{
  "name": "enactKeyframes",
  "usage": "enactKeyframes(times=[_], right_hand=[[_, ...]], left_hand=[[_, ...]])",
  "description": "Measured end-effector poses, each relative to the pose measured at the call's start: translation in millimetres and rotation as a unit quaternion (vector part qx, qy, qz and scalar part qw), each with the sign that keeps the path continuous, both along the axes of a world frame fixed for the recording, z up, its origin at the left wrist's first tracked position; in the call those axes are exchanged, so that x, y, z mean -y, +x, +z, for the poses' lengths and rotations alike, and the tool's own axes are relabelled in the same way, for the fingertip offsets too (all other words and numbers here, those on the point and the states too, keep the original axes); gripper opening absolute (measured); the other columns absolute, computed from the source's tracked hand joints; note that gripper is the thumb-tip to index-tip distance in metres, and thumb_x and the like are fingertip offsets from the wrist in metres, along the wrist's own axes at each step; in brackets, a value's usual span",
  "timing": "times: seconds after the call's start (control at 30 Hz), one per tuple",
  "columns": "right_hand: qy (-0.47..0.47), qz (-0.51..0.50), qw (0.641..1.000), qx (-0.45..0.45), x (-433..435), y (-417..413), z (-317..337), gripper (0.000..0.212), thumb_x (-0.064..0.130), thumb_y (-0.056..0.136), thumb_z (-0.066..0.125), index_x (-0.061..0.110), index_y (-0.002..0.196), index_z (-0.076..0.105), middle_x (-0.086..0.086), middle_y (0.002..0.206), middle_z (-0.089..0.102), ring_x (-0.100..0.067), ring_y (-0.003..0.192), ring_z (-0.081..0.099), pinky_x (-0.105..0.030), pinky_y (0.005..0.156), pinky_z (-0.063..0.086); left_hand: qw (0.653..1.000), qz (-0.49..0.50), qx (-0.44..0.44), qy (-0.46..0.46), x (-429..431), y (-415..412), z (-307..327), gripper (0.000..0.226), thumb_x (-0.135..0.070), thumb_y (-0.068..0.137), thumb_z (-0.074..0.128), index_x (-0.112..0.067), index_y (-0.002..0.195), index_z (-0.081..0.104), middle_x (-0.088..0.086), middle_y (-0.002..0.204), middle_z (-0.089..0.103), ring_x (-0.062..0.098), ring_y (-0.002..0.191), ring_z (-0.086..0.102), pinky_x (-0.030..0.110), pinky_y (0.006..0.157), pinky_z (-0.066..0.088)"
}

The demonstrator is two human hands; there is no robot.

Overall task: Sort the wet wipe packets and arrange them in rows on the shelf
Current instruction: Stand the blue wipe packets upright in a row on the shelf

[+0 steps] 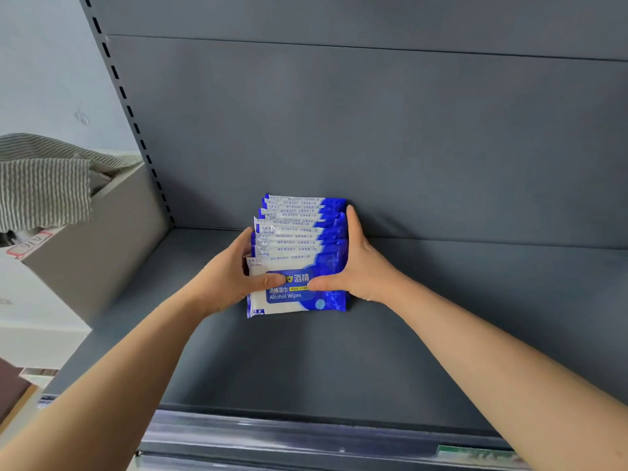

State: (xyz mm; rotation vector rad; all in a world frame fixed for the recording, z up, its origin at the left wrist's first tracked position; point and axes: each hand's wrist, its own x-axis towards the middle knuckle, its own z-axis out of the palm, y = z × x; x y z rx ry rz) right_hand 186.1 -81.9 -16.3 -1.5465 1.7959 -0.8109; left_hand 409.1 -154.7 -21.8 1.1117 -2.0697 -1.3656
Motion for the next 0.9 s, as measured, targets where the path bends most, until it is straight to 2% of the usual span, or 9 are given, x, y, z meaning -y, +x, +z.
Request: enactKeyframes(times=[0.13,0.27,0.37,0.47,0.53,0.6,0.67,0.77,0.9], right_hand=[[0.015,0.037,0.998,-0.041,-15,5,-3,0.132,0.037,0.071,0.083,0.032,0.147,-0.025,0.012,0.159,0.000,-0.007,0.144,0.014,-0.027,0.113,0.022],[0.006,0.025,0.996,-0.084,-24,11,1,0.128,0.043,0.073,0.079,0.030,0.148,-0.023,0.007,0.155,0.008,-0.014,0.142,0.021,-0.032,0.111,0.029],[-0.007,0.004,0.985,-0.172,-38,10,10,0.114,0.054,0.076,0.071,0.019,0.152,-0.006,-0.002,0.157,0.011,-0.020,0.144,0.019,-0.037,0.114,0.027],[-0.018,-0.001,0.968,-0.252,-60,1,26,0.077,0.049,0.090,0.056,0.007,0.146,0.025,-0.007,0.155,0.024,-0.020,0.141,0.025,-0.028,0.110,0.024],[-0.020,-0.014,0.962,-0.273,-76,-10,33,0.059,0.042,0.096,0.049,0.007,0.142,0.035,-0.005,0.151,0.034,-0.020,0.131,0.039,-0.029,0.107,0.029],[-0.016,-0.037,0.956,-0.290,-95,-26,38,0.049,0.039,0.098,0.045,0.009,0.136,0.043,-0.004,0.145,0.043,-0.021,0.116,0.051,-0.033,0.101,0.039],[-0.013,-0.066,0.946,-0.317,-118,-49,40,0.043,0.038,0.098,0.043,0.007,0.126,0.050,-0.004,0.134,0.052,-0.022,0.113,0.052,-0.038,0.094,0.044],[-0.013,-0.109,0.931,-0.349,-163,-93,44,0.039,0.038,0.098,0.043,0.009,0.120,0.054,-0.003,0.127,0.057,-0.021,0.111,0.053,-0.039,0.091,0.046],[-0.012,-0.157,0.918,-0.365,-239,-164,45,0.040,0.040,0.098,0.043,0.014,0.126,0.054,0.001,0.128,0.059,-0.017,0.102,0.057,-0.036,0.092,0.047]], left_hand=[[0.998,-0.004,0.048,-0.033,-20,-5,-3,0.083,-0.035,0.071,0.079,-0.039,0.132,0.023,-0.020,0.115,0.061,0.001,0.091,0.068,0.025,0.075,0.058],[0.995,0.011,0.080,-0.056,-24,-3,4,0.073,-0.038,0.070,0.079,-0.036,0.124,0.031,-0.018,0.112,0.061,-0.002,0.086,0.068,0.019,0.065,0.056],[0.983,0.052,0.140,-0.106,-29,-1,10,0.064,-0.048,0.067,0.080,-0.030,0.112,0.039,-0.012,0.116,0.060,0.009,0.091,0.066,0.032,0.074,0.057],[0.943,0.085,0.223,-0.234,-40,-12,16,0.081,-0.048,0.070,0.077,-0.025,0.136,0.036,-0.002,0.139,0.044,0.022,0.120,0.048,0.038,0.096,0.044],[0.908,0.091,0.240,-0.332,-53,-31,23,0.078,-0.043,0.079,0.070,-0.016,0.143,0.034,0.003,0.147,0.039,0.028,0.129,0.040,0.040,0.105,0.034],[0.892,0.068,0.223,-0.388,-69,-58,28,0.062,-0.039,0.087,0.063,-0.013,0.140,0.044,0.005,0.141,0.049,0.031,0.123,0.048,0.041,0.103,0.038],[0.882,0.037,0.191,-0.429,-88,-91,30,0.042,-0.034,0.090,0.056,-0.012,0.126,0.060,0.006,0.123,0.062,0.034,0.106,0.059,0.041,0.090,0.047],[0.868,-0.028,0.167,-0.467,-127,-149,32,0.042,-0.039,0.084,0.042,-0.012,0.099,0.071,0.004,0.091,0.069,0.032,0.079,0.064,0.040,0.069,0.053],[0.842,-0.081,0.157,-0.509,-190,-237,32,0.027,-0.032,0.079,0.053,-0.015,0.087,0.072,0.002,0.078,0.069,0.031,0.066,0.063,0.036,0.061,0.051]])
